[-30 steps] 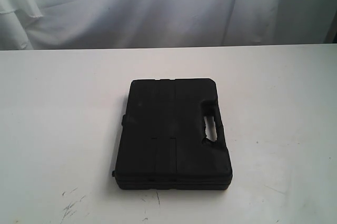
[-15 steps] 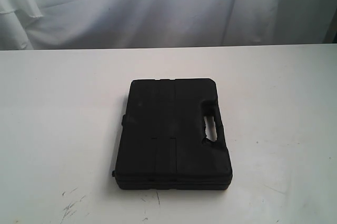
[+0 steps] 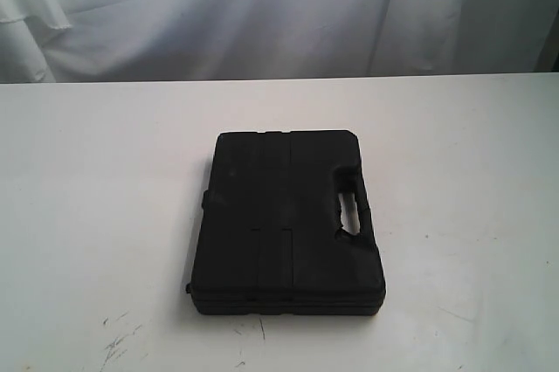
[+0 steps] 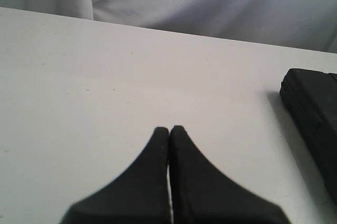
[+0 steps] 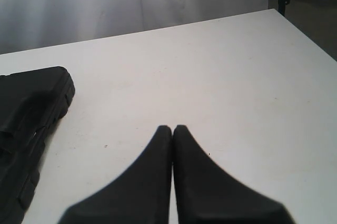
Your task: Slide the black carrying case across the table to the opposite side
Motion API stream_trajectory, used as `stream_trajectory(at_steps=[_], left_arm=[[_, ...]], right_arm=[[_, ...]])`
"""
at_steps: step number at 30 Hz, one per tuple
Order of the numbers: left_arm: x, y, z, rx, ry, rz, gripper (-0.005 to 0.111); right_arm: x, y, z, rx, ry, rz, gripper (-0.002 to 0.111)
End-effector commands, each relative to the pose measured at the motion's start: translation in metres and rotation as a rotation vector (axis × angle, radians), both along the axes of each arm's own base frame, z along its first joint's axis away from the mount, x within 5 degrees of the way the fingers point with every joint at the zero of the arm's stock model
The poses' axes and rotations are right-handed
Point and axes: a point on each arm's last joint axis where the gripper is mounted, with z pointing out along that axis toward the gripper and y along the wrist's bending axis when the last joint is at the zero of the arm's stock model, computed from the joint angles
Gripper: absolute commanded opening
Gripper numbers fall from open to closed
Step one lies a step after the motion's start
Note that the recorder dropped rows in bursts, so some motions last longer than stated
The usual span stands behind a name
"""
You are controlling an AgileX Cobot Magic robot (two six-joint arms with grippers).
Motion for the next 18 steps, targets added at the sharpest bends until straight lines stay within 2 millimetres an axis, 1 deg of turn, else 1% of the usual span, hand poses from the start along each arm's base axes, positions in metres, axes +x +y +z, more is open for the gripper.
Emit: stream_trajectory(at_steps=[1,8,12,15,16,18], left_arm=[[0.000,0.000,-0.001,0.002,-0.004,0.003,0.000],[0.000,0.000,-0.001,0.002,-0.004,0.003,0.000],[0.000,0.000,-0.001,0.002,-0.004,0.003,0.000],[0.000,0.000,-0.001,0.002,-0.004,0.003,0.000],[0.000,0.000,-0.001,0.002,-0.004,0.003,0.000],[0.000,0.000,-0.001,0.002,-0.004,0.003,0.000]], right_arm=[[0.000,0.000,-0.001,0.003,-0.007,0.003,0.000],[0.000,0.000,0.000,0.003,-0.009,0.004,0.000],[0.001,0.001,0.005,0.009,-0.067,0.007,0.000],[0.002,0.001,0.014,0.019,-0.173,0.014,0.000],[0.003,0.002,0.024,0.029,-0.279,0.020,0.000],[0.002,0.003,0.033,0.038,-0.375,0.027,0.000]])
